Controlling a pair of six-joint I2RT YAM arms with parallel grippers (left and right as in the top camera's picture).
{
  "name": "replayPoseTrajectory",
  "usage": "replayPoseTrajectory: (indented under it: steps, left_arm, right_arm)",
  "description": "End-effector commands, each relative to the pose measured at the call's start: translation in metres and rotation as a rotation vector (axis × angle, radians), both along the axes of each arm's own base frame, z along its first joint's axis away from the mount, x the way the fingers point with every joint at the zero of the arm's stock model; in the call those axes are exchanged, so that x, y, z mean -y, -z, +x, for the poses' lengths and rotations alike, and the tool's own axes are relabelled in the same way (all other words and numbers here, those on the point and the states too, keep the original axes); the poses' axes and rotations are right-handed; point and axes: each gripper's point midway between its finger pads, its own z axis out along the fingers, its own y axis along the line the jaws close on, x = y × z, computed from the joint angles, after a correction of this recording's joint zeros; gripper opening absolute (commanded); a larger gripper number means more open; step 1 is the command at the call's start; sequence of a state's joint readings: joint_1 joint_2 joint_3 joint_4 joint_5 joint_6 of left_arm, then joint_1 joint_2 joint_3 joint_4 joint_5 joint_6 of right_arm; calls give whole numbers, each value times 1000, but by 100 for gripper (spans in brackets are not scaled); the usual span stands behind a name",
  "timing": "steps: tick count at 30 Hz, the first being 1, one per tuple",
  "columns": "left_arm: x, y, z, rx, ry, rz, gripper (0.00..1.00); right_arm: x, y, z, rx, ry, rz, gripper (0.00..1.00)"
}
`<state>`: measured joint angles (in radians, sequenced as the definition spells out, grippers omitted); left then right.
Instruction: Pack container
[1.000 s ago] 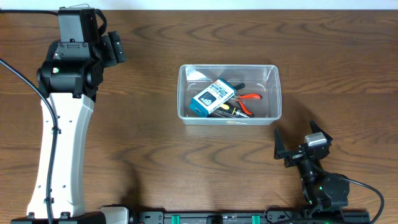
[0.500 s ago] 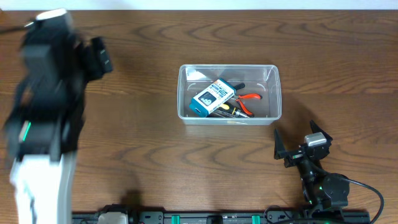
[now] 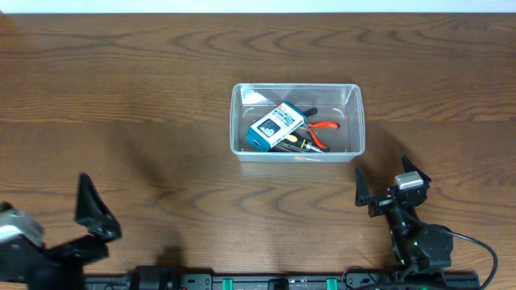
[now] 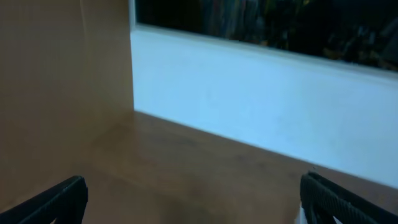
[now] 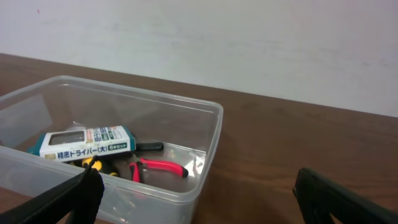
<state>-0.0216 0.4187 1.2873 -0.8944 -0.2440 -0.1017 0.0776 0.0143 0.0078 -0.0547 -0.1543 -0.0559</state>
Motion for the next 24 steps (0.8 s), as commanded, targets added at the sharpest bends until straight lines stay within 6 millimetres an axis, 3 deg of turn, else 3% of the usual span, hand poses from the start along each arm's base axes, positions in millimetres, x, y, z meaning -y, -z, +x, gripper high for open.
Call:
replayPoseTrajectory:
  steps: [1,7,12,17,24]
  left_arm:
    - [-2,43,5,-56,-20,-41,98]
    - [-1,123,37,-109,-56,-210,98]
    - [1,174,71,-103,-57,-263,98]
    - [1,206,92,-65,-52,-264,98]
    - [1,234,96,-38,-49,-265,98]
  right_arm:
    - [1,0,0,7,1,-8,99]
    - [1,0,0,7,1,-8,99]
    - [1,0,0,7,1,-8,99]
    - [1,0,0,7,1,-8,99]
    - [1,0,0,7,1,-8,99]
